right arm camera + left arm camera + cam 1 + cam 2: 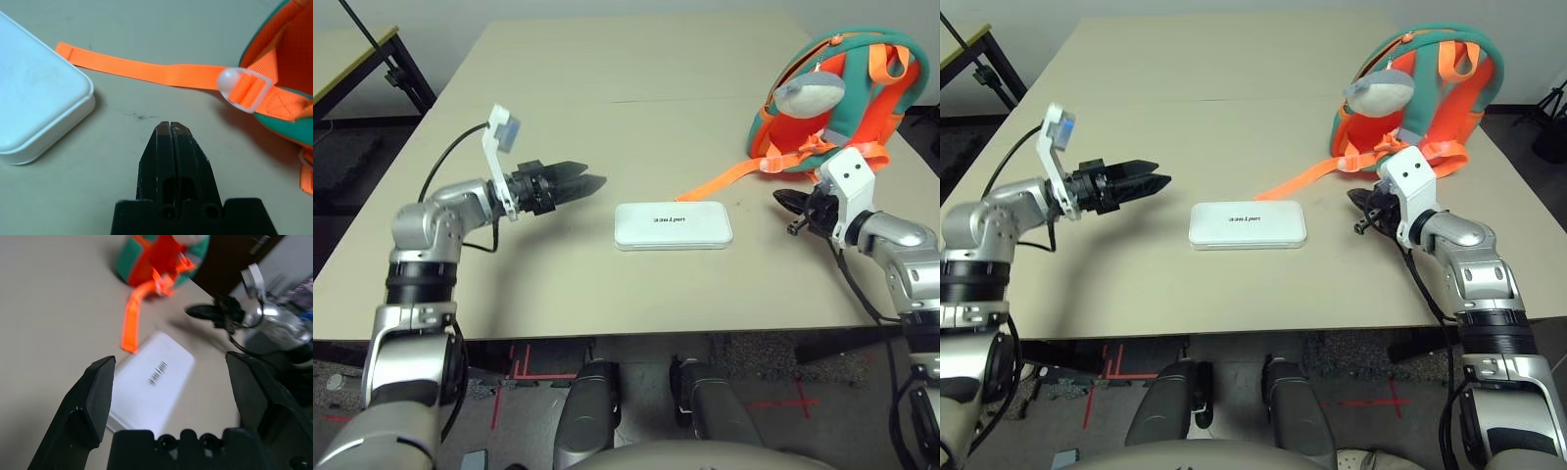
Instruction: Put the pencil case into the backpack and zip it.
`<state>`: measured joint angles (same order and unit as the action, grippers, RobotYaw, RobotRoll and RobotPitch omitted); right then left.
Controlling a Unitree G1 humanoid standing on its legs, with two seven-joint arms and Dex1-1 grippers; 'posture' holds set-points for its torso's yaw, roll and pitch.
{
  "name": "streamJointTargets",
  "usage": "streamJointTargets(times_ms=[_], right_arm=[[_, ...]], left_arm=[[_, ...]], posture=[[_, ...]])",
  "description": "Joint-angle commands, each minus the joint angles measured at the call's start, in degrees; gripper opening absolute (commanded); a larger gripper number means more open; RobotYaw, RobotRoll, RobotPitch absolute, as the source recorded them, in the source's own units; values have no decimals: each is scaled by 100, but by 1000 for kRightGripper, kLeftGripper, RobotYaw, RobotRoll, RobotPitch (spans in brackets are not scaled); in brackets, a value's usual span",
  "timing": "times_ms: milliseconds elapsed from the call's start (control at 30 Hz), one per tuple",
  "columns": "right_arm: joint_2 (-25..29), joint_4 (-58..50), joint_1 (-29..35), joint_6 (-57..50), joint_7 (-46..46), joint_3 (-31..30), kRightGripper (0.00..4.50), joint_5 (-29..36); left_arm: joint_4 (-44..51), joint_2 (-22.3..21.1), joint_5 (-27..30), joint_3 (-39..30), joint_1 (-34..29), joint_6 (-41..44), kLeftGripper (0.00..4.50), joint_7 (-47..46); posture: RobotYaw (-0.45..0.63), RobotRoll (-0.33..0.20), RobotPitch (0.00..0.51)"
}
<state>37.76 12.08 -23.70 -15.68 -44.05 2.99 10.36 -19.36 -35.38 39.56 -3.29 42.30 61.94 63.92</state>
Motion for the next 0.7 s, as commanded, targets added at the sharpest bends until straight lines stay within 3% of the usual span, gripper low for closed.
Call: streamJointTargets(times_ms=[33, 400, 700], right_arm=[[-18, 155, -85, 137, -89, -112, 59, -105], [-64, -103, 161, 171, -64, -209, 59, -224], [-142, 69, 131, 484, 65, -588, 59, -667]], left_arm=[[-205, -135, 92, 319, 22, 744, 4500, 241], [-873, -51, -73, 411, 370, 1318, 4500, 138], [-1855, 125, -741, 782, 700, 954, 4500, -31]], posture=[[122, 0, 123], [108, 0, 134], [106, 0, 147]])
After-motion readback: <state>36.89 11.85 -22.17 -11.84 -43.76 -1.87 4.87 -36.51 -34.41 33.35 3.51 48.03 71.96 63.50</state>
